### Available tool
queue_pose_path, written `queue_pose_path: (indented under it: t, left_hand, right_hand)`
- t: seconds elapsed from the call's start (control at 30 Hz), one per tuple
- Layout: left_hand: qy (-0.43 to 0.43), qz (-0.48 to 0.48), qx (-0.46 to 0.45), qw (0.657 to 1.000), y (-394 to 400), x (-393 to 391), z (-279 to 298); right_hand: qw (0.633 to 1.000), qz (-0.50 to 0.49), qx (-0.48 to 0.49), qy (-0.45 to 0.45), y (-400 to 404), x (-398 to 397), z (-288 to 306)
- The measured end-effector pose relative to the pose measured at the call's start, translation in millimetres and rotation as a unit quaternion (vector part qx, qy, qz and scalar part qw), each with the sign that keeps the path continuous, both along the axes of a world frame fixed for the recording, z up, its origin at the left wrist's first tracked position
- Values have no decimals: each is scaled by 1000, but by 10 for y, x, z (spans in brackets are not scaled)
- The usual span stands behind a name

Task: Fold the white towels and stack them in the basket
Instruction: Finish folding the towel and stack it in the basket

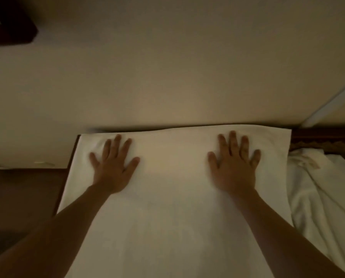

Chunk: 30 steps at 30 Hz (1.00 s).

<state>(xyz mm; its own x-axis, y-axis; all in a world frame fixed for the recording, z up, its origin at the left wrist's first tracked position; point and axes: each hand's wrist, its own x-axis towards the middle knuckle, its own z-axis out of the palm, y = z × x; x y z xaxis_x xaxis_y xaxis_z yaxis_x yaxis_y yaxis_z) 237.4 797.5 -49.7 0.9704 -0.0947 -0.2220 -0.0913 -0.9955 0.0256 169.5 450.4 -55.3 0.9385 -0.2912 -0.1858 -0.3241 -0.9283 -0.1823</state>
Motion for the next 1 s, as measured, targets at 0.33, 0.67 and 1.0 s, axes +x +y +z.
queue_pose_path:
  t: [0.33, 0.67, 1.0]
  left_hand:
    - [-55, -5, -26, 998, 740, 610, -33]
    - [25, 133, -243, 961, 1610, 137, 271]
    - [121, 151, -330, 924, 1956, 200, 491]
  right_hand:
    - [994, -75, -27, -70, 507, -67, 149]
    - [974, -16, 168, 153, 4433, -1116, 764]
    - [970, -69, 201, 122, 5184, -1385, 831]
